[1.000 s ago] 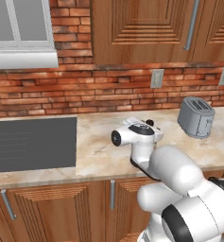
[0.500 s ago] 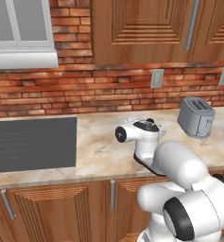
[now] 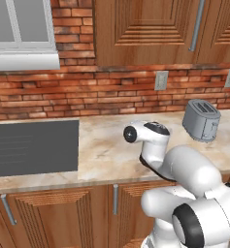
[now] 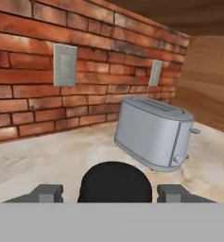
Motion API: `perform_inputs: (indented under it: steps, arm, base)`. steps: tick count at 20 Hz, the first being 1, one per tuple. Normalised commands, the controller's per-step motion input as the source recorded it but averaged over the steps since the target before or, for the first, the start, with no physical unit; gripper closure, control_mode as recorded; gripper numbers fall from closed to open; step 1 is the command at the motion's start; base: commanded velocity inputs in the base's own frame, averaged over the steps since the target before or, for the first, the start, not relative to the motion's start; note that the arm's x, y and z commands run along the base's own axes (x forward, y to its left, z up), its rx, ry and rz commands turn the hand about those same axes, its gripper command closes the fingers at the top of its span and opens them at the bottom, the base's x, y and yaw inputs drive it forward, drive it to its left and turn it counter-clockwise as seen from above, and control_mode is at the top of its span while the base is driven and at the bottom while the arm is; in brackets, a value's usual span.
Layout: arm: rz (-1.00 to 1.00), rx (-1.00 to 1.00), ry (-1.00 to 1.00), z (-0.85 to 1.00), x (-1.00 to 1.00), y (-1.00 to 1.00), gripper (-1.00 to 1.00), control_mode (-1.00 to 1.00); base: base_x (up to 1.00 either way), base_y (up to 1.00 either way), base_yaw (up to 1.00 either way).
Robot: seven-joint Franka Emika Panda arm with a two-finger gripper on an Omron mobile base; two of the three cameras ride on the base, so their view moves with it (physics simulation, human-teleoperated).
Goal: There is a wine glass and glass cup on the dining counter. Place the wine bottle next to the wine glass and the juice bottle next to the glass cup.
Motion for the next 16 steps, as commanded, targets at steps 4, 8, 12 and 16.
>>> perform_inputs:
  steps: [4, 8, 12, 16]
  arm:
    - [0.08, 0.00, 0.00, 0.01, -0.06, 0.15, 1.00, -1.00]
    - [0.05, 0.00, -0.08, 0.26, -0.13, 0.30, 1.00, -1.00]
    - [0.05, 0.00, -0.13, 0.44, -0.06, 0.39, 1.00, -1.00]
    - [0.04, 0.00, -0.04, 0.56, -0.08, 0.40, 1.00, -1.00]
  base:
    - [0.00, 0.00, 0.00]
    - [0.00, 0.00, 0.00]
    - [0.00, 0.00, 0.00]
    - [0.00, 0.00, 0.00]
